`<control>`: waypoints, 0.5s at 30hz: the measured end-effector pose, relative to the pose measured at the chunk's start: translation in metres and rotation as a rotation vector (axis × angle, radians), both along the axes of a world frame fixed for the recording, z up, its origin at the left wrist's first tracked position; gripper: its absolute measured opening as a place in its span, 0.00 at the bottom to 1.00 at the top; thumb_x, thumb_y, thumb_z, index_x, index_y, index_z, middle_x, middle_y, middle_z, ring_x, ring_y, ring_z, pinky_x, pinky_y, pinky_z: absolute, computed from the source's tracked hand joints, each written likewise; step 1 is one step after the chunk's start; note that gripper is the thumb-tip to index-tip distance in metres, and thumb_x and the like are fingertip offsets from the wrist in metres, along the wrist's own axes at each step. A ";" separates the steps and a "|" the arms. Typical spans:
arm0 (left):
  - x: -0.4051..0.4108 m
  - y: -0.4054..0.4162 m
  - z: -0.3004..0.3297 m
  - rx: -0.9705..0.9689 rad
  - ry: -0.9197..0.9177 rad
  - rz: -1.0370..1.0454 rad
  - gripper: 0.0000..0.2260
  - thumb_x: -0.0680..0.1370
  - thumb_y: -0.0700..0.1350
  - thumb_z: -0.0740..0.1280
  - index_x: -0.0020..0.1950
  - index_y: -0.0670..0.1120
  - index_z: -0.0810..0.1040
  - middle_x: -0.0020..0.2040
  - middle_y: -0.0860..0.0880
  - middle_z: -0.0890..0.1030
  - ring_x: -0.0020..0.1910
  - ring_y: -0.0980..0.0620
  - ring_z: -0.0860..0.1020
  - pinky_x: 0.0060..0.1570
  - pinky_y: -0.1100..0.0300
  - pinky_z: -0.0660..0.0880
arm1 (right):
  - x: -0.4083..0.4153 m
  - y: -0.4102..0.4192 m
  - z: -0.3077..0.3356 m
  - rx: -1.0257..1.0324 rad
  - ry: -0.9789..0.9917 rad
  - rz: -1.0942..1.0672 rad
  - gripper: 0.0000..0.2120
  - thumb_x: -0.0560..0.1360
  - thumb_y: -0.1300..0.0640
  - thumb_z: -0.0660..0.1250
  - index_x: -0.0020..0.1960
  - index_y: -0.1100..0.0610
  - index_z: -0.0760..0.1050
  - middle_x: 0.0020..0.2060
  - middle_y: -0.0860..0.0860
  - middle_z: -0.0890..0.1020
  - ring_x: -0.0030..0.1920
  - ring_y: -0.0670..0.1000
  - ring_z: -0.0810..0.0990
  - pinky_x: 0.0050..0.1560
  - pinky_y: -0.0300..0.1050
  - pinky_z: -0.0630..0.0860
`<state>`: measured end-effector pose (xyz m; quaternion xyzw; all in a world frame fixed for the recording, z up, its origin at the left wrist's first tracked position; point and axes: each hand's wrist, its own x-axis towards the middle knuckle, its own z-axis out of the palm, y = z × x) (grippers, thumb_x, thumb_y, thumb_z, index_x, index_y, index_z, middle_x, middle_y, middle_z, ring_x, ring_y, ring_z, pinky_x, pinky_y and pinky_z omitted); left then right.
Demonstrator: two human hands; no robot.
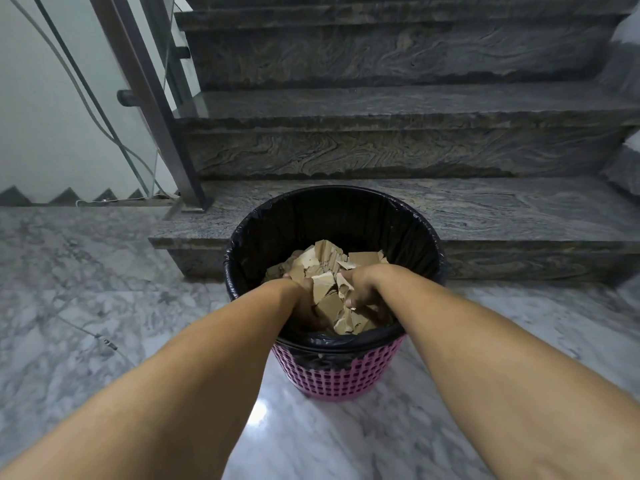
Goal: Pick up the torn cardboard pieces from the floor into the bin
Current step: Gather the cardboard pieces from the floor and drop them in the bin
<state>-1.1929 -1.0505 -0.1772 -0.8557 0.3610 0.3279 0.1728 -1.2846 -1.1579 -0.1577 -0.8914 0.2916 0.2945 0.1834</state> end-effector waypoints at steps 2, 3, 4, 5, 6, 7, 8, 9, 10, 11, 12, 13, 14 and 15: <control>0.000 0.000 0.000 -0.001 0.002 0.003 0.46 0.75 0.67 0.61 0.79 0.51 0.34 0.78 0.39 0.35 0.77 0.35 0.42 0.74 0.45 0.52 | 0.000 -0.001 -0.001 -0.004 -0.017 -0.012 0.37 0.81 0.55 0.64 0.81 0.52 0.46 0.77 0.57 0.63 0.71 0.59 0.70 0.68 0.52 0.71; -0.001 0.000 0.000 -0.017 0.005 0.012 0.46 0.75 0.67 0.61 0.79 0.51 0.35 0.78 0.39 0.35 0.77 0.35 0.42 0.74 0.45 0.52 | 0.000 -0.001 -0.001 -0.005 -0.031 -0.021 0.36 0.81 0.55 0.65 0.81 0.53 0.48 0.76 0.57 0.65 0.70 0.59 0.72 0.67 0.52 0.72; -0.002 0.002 -0.001 -0.036 0.010 0.027 0.45 0.75 0.66 0.62 0.79 0.51 0.36 0.78 0.40 0.35 0.77 0.35 0.43 0.74 0.44 0.53 | 0.000 0.001 -0.003 -0.012 -0.048 -0.029 0.35 0.80 0.55 0.66 0.81 0.53 0.52 0.74 0.58 0.69 0.68 0.59 0.74 0.66 0.52 0.73; -0.003 0.003 0.001 -0.073 0.016 0.050 0.46 0.74 0.64 0.65 0.79 0.52 0.37 0.78 0.41 0.35 0.77 0.34 0.45 0.73 0.44 0.55 | -0.001 0.001 -0.002 -0.025 -0.078 -0.042 0.33 0.79 0.56 0.68 0.80 0.54 0.56 0.70 0.58 0.73 0.65 0.59 0.76 0.65 0.52 0.75; -0.004 0.004 0.000 -0.109 0.021 0.078 0.48 0.73 0.63 0.68 0.79 0.53 0.39 0.79 0.41 0.35 0.77 0.34 0.47 0.73 0.43 0.58 | -0.003 0.001 -0.004 -0.041 -0.107 -0.057 0.31 0.77 0.55 0.70 0.77 0.54 0.62 0.67 0.57 0.76 0.63 0.58 0.78 0.63 0.52 0.76; -0.004 0.004 0.001 -0.148 0.014 0.102 0.50 0.70 0.62 0.72 0.80 0.54 0.41 0.79 0.41 0.37 0.77 0.33 0.50 0.73 0.42 0.61 | -0.005 0.001 -0.001 -0.063 -0.147 -0.070 0.29 0.75 0.54 0.72 0.74 0.53 0.68 0.63 0.55 0.78 0.60 0.57 0.79 0.60 0.53 0.77; -0.002 0.004 0.004 -0.177 0.002 0.116 0.52 0.67 0.62 0.75 0.79 0.55 0.43 0.79 0.41 0.40 0.76 0.33 0.54 0.71 0.42 0.63 | -0.008 -0.001 0.004 -0.095 -0.184 -0.083 0.28 0.73 0.52 0.75 0.70 0.51 0.72 0.60 0.54 0.80 0.58 0.56 0.79 0.59 0.53 0.78; -0.002 0.004 0.009 -0.206 -0.013 0.122 0.54 0.64 0.62 0.77 0.79 0.55 0.46 0.80 0.41 0.45 0.75 0.34 0.57 0.71 0.42 0.65 | -0.013 -0.002 0.010 -0.136 -0.218 -0.088 0.26 0.70 0.51 0.77 0.67 0.50 0.75 0.58 0.53 0.81 0.57 0.56 0.80 0.57 0.54 0.78; 0.000 0.005 0.016 -0.247 -0.026 0.129 0.55 0.61 0.62 0.78 0.78 0.53 0.48 0.79 0.41 0.52 0.74 0.36 0.60 0.70 0.44 0.67 | -0.017 -0.004 0.020 -0.192 -0.250 -0.086 0.25 0.68 0.50 0.78 0.64 0.51 0.78 0.56 0.53 0.81 0.55 0.56 0.80 0.56 0.53 0.79; 0.002 0.005 0.024 -0.276 -0.021 0.142 0.57 0.60 0.62 0.79 0.79 0.51 0.47 0.78 0.41 0.56 0.74 0.38 0.62 0.70 0.45 0.67 | -0.020 -0.007 0.030 -0.246 -0.284 -0.091 0.23 0.67 0.50 0.79 0.60 0.52 0.79 0.55 0.53 0.82 0.54 0.56 0.80 0.54 0.52 0.79; 0.005 0.006 0.033 -0.282 -0.008 0.150 0.60 0.61 0.63 0.78 0.79 0.49 0.43 0.77 0.41 0.59 0.74 0.39 0.62 0.70 0.46 0.66 | -0.025 -0.009 0.041 -0.299 -0.317 -0.098 0.19 0.68 0.51 0.78 0.58 0.53 0.81 0.54 0.54 0.82 0.54 0.57 0.81 0.52 0.50 0.79; 0.007 0.006 0.043 -0.279 -0.004 0.139 0.61 0.62 0.65 0.77 0.79 0.47 0.38 0.77 0.41 0.61 0.74 0.39 0.62 0.71 0.46 0.65 | -0.030 -0.012 0.049 -0.351 -0.352 -0.106 0.15 0.70 0.53 0.77 0.55 0.53 0.81 0.53 0.54 0.82 0.53 0.57 0.81 0.49 0.48 0.78; 0.009 0.009 0.054 -0.295 -0.038 0.111 0.61 0.64 0.65 0.75 0.79 0.45 0.36 0.76 0.41 0.64 0.73 0.40 0.64 0.70 0.47 0.66 | -0.036 -0.013 0.057 -0.413 -0.388 -0.116 0.12 0.71 0.55 0.75 0.54 0.53 0.81 0.53 0.54 0.82 0.54 0.57 0.81 0.47 0.47 0.76; 0.012 0.013 0.064 -0.350 -0.105 0.071 0.57 0.67 0.65 0.73 0.79 0.44 0.40 0.74 0.41 0.67 0.72 0.40 0.67 0.68 0.47 0.67 | -0.043 -0.013 0.061 -0.478 -0.424 -0.130 0.11 0.72 0.56 0.74 0.54 0.52 0.81 0.54 0.54 0.81 0.55 0.57 0.80 0.47 0.47 0.75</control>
